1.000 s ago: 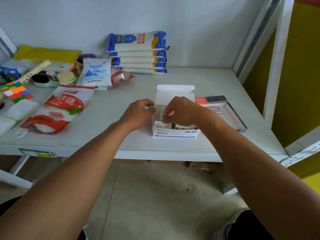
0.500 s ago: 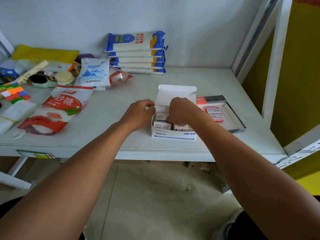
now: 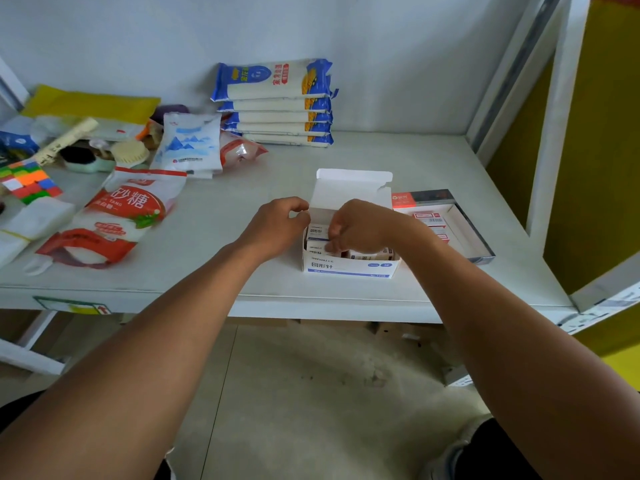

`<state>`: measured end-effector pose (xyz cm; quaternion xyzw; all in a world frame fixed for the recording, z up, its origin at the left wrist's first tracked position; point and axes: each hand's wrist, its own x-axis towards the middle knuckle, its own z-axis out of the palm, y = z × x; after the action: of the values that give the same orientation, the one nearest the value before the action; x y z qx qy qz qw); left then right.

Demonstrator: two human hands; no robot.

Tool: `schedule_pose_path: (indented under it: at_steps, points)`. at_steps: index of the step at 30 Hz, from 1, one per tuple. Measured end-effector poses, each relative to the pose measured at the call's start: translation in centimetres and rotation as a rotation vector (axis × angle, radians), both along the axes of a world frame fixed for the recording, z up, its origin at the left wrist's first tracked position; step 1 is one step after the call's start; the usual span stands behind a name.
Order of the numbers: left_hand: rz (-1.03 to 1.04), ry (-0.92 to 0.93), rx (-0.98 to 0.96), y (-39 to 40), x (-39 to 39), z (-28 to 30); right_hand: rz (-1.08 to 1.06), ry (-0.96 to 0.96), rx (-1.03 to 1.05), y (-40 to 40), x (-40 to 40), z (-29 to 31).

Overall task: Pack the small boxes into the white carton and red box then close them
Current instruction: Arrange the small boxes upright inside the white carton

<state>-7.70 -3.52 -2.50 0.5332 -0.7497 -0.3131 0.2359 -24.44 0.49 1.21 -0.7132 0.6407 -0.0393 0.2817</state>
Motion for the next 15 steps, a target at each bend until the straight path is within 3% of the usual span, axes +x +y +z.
schedule_pose_path:
  at_steps: [4, 9, 15]
  points:
    - [0.004, 0.002, -0.001, 0.0, 0.0, 0.1, -0.010, -0.118, 0.045, 0.0, -0.8, 0.1]
    - [0.015, -0.006, 0.005, 0.0, -0.1, 0.1, -0.037, -0.102, 0.082, -0.3, -1.0, 0.4]
    - [0.014, -0.016, 0.020, 0.1, -0.2, 0.0, -0.127, 0.138, -0.099, -1.0, 0.7, -1.4]
